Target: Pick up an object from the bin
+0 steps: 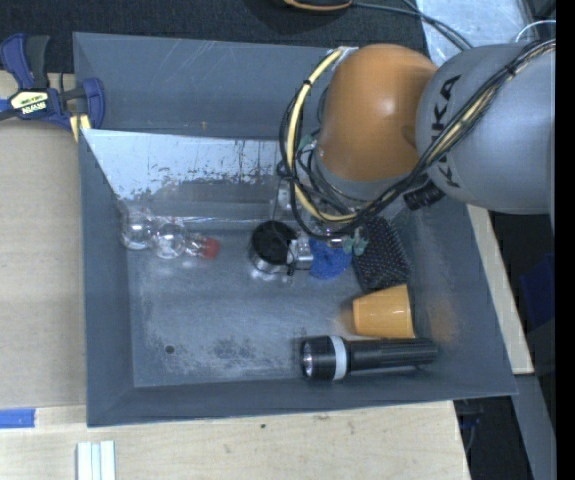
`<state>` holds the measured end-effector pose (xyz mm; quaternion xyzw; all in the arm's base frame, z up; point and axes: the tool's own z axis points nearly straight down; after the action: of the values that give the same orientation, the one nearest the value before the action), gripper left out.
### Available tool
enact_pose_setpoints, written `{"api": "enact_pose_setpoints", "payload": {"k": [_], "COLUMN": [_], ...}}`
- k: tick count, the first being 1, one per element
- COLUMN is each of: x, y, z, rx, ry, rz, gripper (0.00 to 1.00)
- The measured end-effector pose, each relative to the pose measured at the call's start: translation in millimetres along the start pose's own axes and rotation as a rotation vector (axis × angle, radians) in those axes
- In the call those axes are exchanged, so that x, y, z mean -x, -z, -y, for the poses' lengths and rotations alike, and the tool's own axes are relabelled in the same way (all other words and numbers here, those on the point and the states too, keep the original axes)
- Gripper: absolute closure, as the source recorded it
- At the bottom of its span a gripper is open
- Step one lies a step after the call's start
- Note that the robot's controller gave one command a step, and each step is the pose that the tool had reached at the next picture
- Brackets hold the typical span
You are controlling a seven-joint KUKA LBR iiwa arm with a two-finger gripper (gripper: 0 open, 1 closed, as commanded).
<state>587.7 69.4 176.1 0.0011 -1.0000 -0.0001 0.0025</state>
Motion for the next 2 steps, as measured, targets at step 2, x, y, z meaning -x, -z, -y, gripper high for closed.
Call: {"api": "enact_pose_setpoints", "payload": {"k": [2], "x": [19.8], "y": [-47], "z": [33], "rx": [-0.002], "ry": [-0.333], "rz": [-0.003], "gripper": [0.0]}}
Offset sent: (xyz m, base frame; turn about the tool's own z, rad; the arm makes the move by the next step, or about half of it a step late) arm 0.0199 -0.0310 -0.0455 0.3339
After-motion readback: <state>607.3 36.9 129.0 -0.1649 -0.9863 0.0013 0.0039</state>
